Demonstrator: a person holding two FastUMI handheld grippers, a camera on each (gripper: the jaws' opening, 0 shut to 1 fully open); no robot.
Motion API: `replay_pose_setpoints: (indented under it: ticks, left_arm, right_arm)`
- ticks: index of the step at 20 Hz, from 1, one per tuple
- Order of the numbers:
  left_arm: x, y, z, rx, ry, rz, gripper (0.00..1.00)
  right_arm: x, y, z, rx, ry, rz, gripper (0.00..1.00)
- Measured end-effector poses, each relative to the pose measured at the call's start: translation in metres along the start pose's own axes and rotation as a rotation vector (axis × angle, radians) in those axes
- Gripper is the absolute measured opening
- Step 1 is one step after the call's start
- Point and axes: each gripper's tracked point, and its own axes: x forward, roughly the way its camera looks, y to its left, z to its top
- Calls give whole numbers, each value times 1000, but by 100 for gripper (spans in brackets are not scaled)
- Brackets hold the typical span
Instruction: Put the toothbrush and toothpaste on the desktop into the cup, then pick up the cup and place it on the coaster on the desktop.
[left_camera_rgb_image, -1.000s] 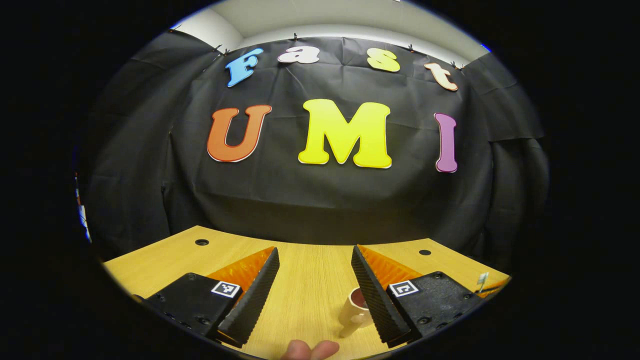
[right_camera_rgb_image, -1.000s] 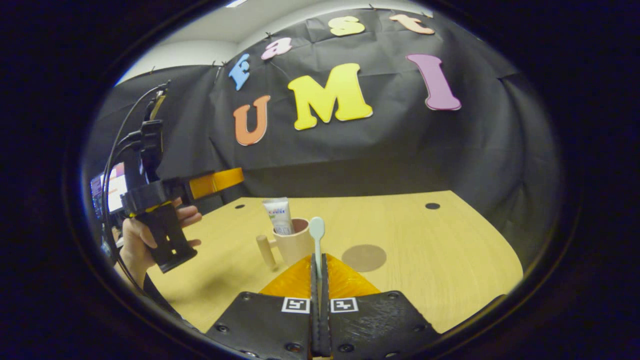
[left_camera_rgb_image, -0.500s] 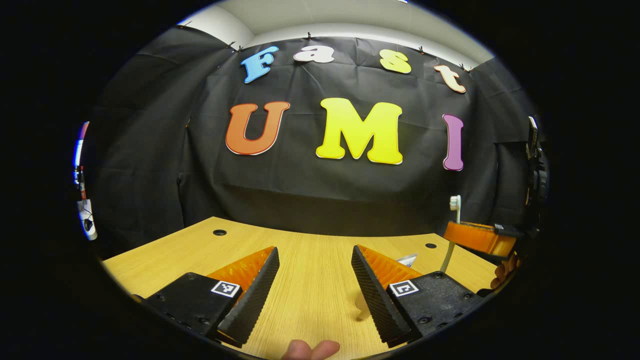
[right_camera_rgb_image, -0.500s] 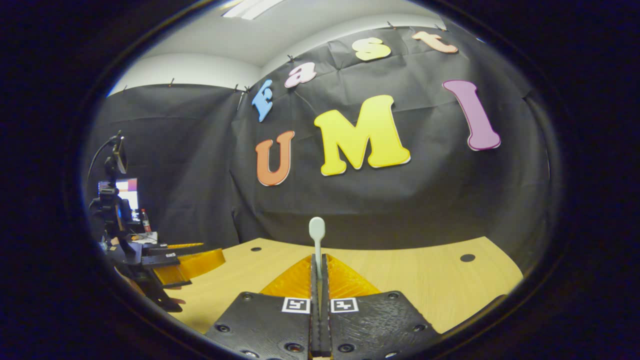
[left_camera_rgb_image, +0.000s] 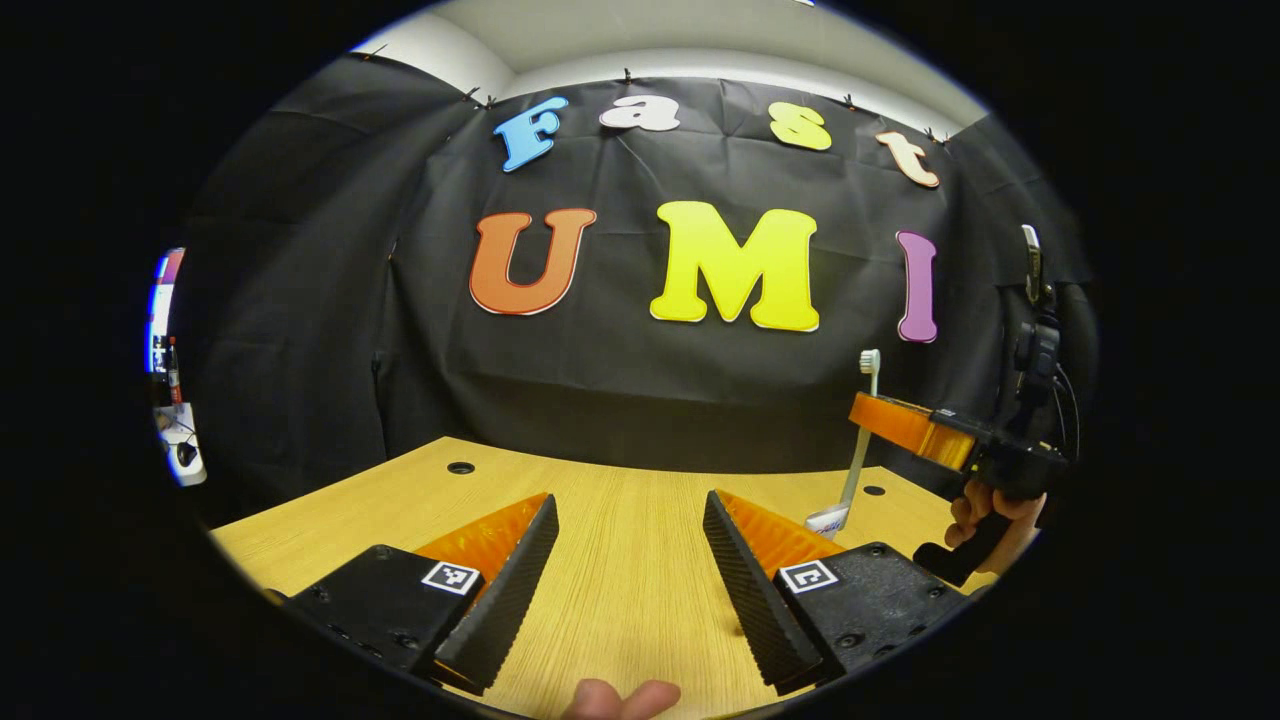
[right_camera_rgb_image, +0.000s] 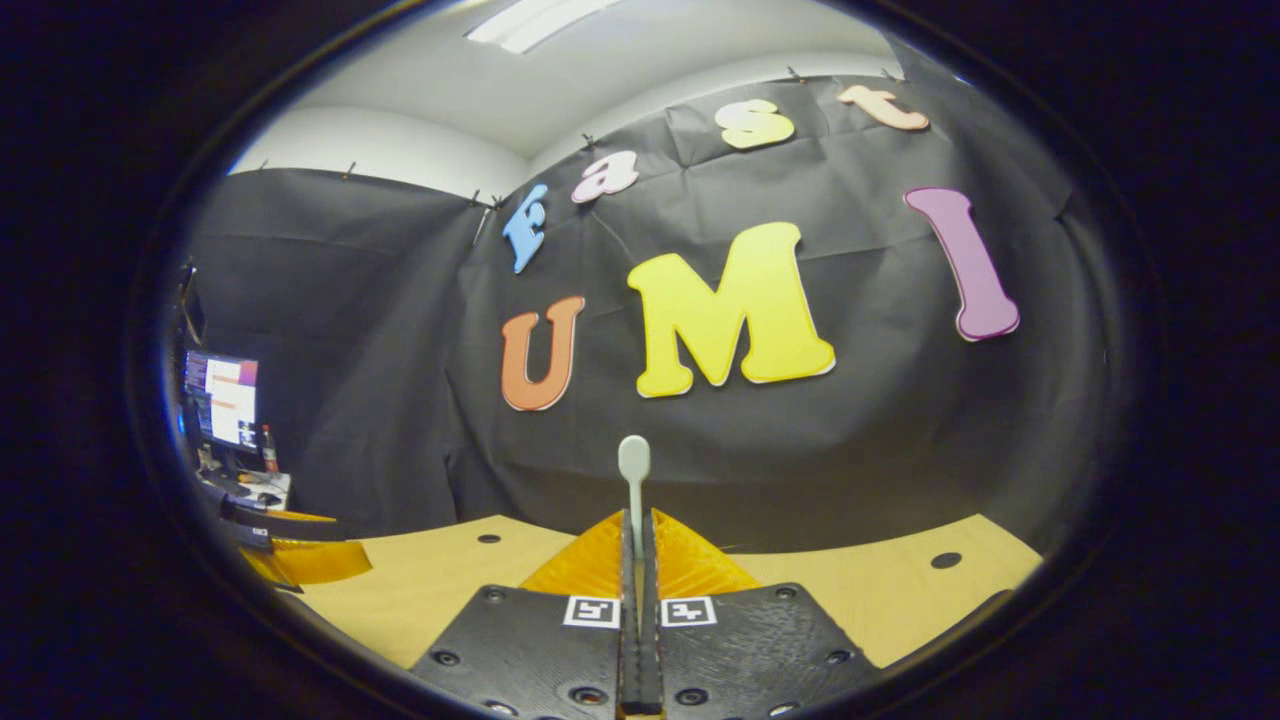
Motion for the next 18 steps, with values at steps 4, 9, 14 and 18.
replay_pose_setpoints:
  ticks: [4, 9, 14, 18]
  left_arm:
    - [-2, 9, 2, 12, -10, 21, 93]
    - [0, 9, -2, 4, 1, 22, 93]
    - [-3, 5, 0, 9, -3, 18, 93]
    - [-3, 3, 1, 11, -4, 15, 93]
  right_arm:
    - [9, 4, -4, -6, -13, -7, 1]
    - [12, 7, -18, 35, 20, -3, 0]
    - [10, 16, -22, 15, 35, 22, 7]
    - [0, 23, -18, -8, 17, 45, 22]
